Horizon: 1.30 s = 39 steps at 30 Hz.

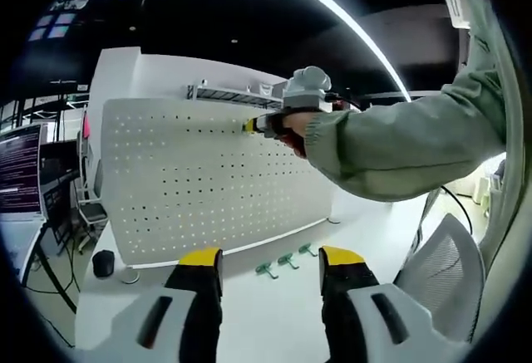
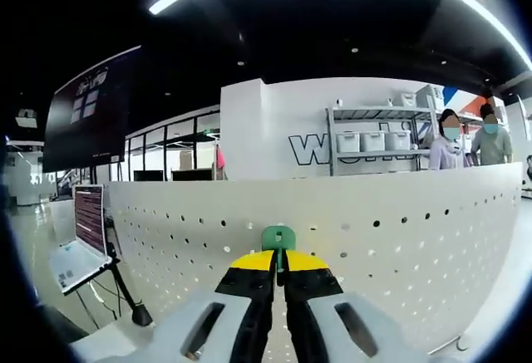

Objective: Insert the hook assembly into the mounting plate slot until the hook locks in place.

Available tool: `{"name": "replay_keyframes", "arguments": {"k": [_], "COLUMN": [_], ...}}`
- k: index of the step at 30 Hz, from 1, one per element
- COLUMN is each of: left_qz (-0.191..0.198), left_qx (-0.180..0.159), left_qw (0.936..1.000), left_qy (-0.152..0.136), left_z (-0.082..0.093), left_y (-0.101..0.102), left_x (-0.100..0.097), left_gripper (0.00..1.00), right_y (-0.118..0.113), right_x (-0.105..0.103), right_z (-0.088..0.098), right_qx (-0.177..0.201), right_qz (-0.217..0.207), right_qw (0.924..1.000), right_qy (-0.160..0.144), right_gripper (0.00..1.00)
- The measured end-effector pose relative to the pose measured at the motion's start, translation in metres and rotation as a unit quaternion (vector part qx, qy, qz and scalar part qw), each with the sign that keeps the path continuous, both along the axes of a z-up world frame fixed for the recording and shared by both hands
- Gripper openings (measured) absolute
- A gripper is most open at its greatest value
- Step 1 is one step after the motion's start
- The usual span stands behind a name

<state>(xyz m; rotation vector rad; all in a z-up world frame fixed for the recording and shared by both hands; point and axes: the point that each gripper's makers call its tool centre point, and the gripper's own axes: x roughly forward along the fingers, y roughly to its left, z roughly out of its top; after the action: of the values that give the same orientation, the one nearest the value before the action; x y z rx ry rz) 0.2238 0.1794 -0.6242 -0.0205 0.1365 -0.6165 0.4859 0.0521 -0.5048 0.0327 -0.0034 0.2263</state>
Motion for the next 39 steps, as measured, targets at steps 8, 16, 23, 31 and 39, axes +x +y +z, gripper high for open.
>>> {"name": "replay_keyframes", "arguments": {"k": [8,16,23,31,39], "left_qz": [0.001,-0.001,0.0,0.002,0.004], "left_qx": [-0.002,-0.005,-0.008,-0.012,-0.014], "left_qw": [1.0,1.0,1.0,0.9999,0.9999], "left_qy": [0.004,0.003,0.006,0.008,0.008], "left_z": [-0.002,-0.001,-0.003,-0.005,-0.005], "left_y": [0.002,-0.001,0.001,0.003,0.005], "left_x": [0.002,0.003,0.001,0.001,0.002], "left_gripper": [0.48,0.48,0.48,0.48,0.47], "right_y": [0.002,0.001,0.0,-0.001,-0.003], "right_x": [0.001,0.004,0.01,0.013,0.014], "right_z": [0.005,0.003,0.001,0.0,-0.001], "right_qx": [0.0,-0.008,-0.013,-0.022,-0.015], "right_qz": [-0.005,-0.017,-0.028,-0.037,-0.041], "right_qw": [1.0,0.9998,0.9995,0.9991,0.999], "right_qy": [-0.007,-0.002,-0.002,-0.002,0.0], "right_gripper": [0.01,0.01,0.01,0.01,0.02]}}
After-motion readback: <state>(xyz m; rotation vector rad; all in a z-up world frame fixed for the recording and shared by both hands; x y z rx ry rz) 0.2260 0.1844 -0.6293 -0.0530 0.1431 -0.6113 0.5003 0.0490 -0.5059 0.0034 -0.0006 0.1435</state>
